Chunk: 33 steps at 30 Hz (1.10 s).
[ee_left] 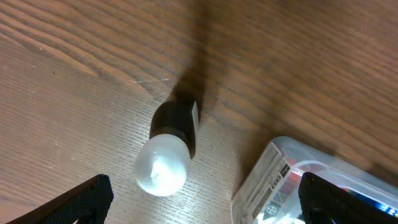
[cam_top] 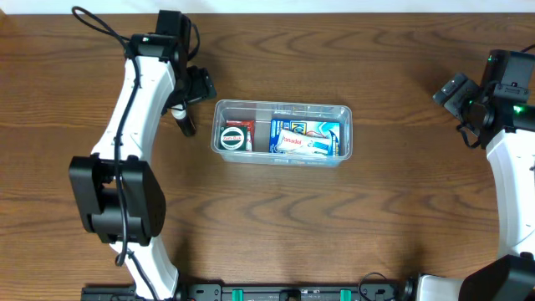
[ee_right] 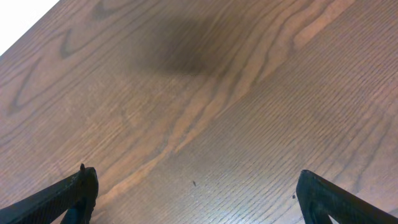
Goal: Pack container
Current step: 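Move the left gripper to the dark bottle and grasp its cap, then carry the bottle with the left gripper into the container's middle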
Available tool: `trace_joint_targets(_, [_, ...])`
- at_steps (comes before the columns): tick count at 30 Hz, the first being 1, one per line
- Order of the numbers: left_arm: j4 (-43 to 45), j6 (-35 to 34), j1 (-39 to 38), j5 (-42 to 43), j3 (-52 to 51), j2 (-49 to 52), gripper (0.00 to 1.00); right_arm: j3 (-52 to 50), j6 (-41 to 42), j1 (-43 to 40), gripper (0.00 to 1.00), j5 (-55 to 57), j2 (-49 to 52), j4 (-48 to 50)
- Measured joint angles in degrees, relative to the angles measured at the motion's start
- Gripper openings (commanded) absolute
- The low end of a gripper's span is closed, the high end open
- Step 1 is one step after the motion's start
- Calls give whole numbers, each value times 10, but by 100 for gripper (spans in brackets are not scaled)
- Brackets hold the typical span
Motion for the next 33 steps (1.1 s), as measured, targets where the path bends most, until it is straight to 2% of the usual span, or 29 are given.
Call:
trace_joint_targets(8, [1,-11,1,0,-3,23,90,0,0,0,99,0,0,0])
trace_joint_targets(12, [3,-13,10,0,-16,25,80,0,0,0,99,0,0,0])
trace_joint_targets(20, [9,-7,28,-1,-28,26,45,0,0,0,99,0,0,0])
trace_joint_targets(22, [12,-5,28,-1,-28,26,38,0,0,0,99,0,0,0])
trace_joint_targets(29, [12,0,27,1,-28,26,21,0,0,0,99,0,0,0])
trace_joint_targets(32, [12,3,27,1,-28,26,19,0,0,0,99,0,0,0])
trace_joint_targets(33, [12,3,27,1,-28,26,15,0,0,0,99,0,0,0])
